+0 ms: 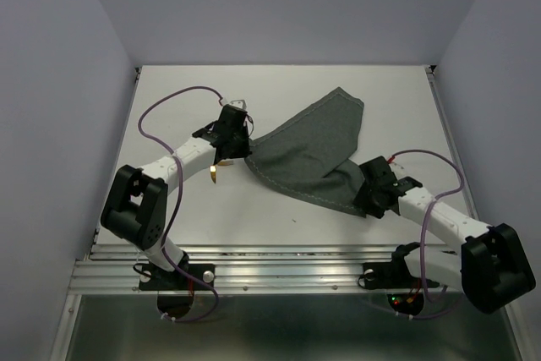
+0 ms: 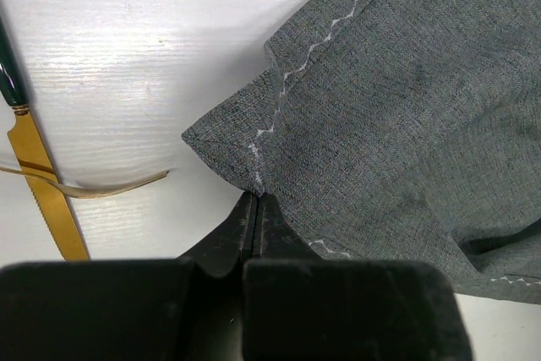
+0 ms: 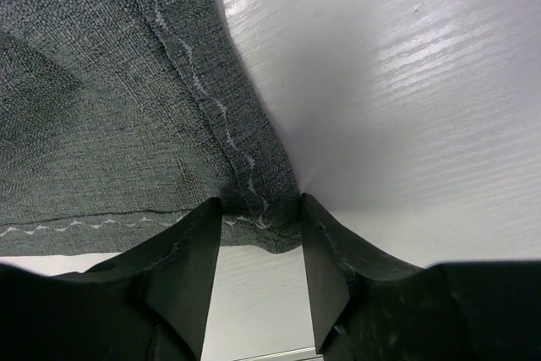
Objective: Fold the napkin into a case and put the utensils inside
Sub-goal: Pick up the crumpled napkin from the center of the board, then flatten out the crumpled napkin at the center of the board.
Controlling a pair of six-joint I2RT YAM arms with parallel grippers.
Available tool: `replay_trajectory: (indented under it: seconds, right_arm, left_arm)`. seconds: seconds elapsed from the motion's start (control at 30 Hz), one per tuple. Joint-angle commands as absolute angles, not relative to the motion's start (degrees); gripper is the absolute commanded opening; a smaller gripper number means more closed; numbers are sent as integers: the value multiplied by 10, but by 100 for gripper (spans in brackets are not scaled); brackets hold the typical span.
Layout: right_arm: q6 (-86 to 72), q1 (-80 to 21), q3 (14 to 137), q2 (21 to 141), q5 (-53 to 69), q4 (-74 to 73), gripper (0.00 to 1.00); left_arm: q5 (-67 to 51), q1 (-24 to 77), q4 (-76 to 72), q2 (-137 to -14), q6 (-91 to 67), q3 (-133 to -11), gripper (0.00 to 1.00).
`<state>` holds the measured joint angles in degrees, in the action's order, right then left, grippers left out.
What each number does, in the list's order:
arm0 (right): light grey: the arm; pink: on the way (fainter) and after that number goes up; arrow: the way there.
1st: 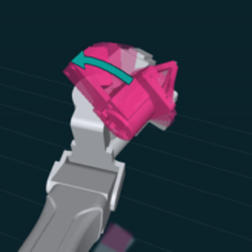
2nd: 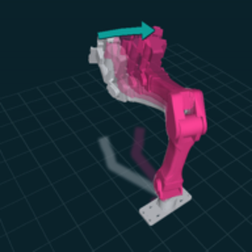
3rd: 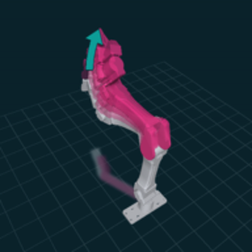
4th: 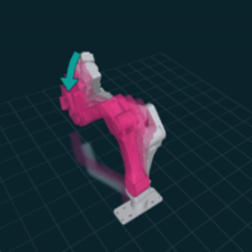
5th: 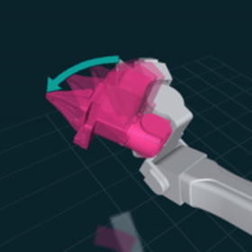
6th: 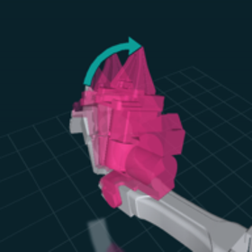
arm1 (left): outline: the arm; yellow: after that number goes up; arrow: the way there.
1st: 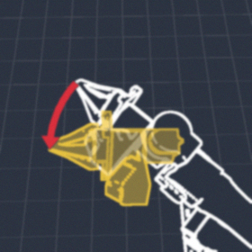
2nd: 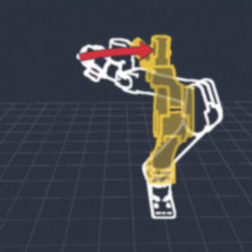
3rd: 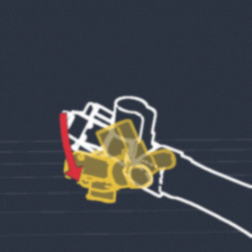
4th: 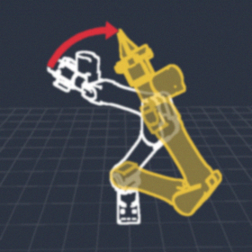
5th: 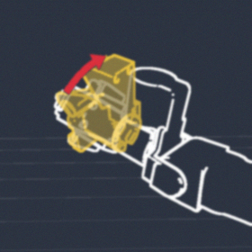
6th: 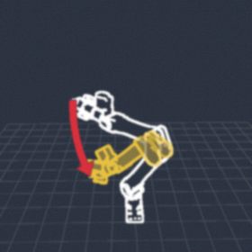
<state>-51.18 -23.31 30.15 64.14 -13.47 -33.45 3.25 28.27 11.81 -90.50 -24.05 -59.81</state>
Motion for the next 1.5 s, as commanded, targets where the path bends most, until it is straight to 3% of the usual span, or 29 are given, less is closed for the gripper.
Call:
replay_trajectory:
  seconds: [0.0, 0.2, 0.23, 0.33, 0.5, 0.67, 0.87, 1.0, 1.1, 1.47]
  right_arm:
    - [-511, -234, 294, 650, -121, -301, 46]
    - [-521, -234, 278, 630, -119, -297, 25]
    - [-526, -234, 277, 622, -121, -298, 12]
    - [-530, -234, 286, 601, -129, -308, 1]
    - [-504, -234, 372, 534, -206, -362, 1]
    - [-433, -234, 576, 550, -310, -428, 1]
    - [-386, -234, 764, 540, -337, -468, 1]
    - [-365, -234, 837, 518, -338, -483, 1]
    - [-353, -234, 882, 516, -324, -495, 1]
    - [-323, -234, 1016, 557, -338, -534, 1]
  left_arm:
    - [34, 282, 118, -899, -229, -607, 0]
    - [31, 281, 120, -897, -221, -609, 0]
    - [30, 282, 120, -896, -222, -608, 0]
    - [23, 282, 120, -893, -223, -611, 0]
    - [-17, 282, 129, -882, -214, -659, 0]
    - [-44, 279, 165, -867, -194, -805, 0]
    - [-32, 271, 169, -817, -178, -925, 0]
    - [-35, 257, 162, -773, -185, -952, 0]
    - [-32, 243, 220, -787, -186, -1032, 0]
    - [-32, 240, 285, -792, -201, -1116, 0]
